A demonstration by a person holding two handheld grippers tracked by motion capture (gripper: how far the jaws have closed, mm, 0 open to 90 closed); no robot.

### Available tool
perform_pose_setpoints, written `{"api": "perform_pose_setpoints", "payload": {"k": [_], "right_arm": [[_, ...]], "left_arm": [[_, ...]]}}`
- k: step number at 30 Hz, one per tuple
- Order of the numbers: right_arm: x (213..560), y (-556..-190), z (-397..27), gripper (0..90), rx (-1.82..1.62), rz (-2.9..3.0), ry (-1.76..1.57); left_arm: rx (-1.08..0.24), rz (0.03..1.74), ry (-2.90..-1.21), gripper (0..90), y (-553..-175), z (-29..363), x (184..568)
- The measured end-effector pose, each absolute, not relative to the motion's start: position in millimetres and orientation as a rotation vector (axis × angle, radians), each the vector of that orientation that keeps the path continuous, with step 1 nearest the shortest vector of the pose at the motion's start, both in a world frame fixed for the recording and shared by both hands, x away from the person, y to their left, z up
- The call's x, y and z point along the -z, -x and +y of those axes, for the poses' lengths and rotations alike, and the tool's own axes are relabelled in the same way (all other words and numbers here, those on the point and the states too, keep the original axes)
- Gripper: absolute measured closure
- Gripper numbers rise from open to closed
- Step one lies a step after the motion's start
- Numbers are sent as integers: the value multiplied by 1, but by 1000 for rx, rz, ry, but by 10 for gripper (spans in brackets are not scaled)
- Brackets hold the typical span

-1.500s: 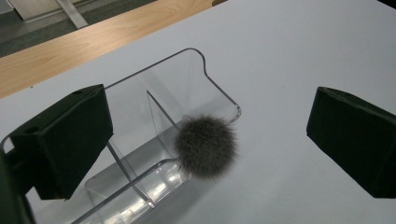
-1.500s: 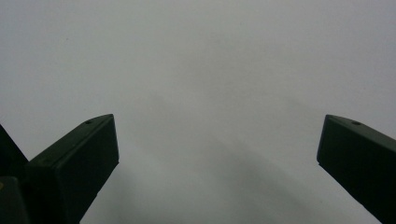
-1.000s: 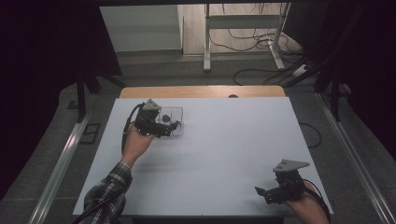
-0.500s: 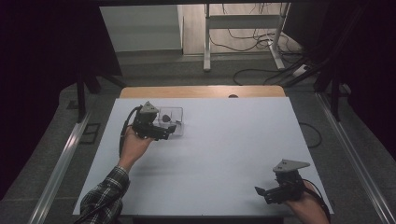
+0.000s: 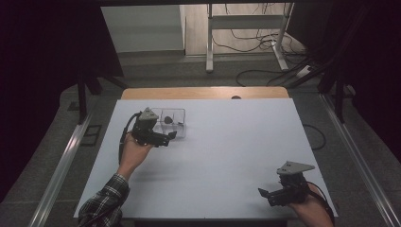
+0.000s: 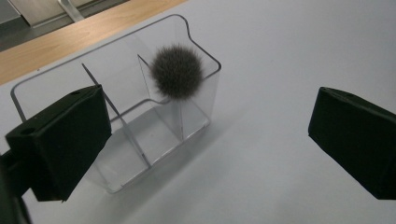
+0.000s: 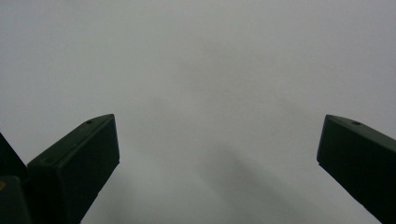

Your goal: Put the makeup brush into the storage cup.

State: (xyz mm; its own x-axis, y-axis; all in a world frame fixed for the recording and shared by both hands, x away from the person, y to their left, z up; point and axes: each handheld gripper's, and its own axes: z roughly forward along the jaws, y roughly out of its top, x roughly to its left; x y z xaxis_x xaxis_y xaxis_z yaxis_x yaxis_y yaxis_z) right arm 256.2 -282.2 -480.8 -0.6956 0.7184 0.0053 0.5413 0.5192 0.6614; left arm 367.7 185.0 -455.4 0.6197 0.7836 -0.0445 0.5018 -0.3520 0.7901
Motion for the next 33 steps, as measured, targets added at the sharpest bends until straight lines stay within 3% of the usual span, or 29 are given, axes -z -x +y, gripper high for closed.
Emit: {"api": "perform_pose_setpoints", "payload": {"k": [33], "right_arm": [[475, -257, -287, 0, -1035, 2464, -1062]], "left_arm": [[-428, 973, -2070, 0, -349, 188, 472]]}}
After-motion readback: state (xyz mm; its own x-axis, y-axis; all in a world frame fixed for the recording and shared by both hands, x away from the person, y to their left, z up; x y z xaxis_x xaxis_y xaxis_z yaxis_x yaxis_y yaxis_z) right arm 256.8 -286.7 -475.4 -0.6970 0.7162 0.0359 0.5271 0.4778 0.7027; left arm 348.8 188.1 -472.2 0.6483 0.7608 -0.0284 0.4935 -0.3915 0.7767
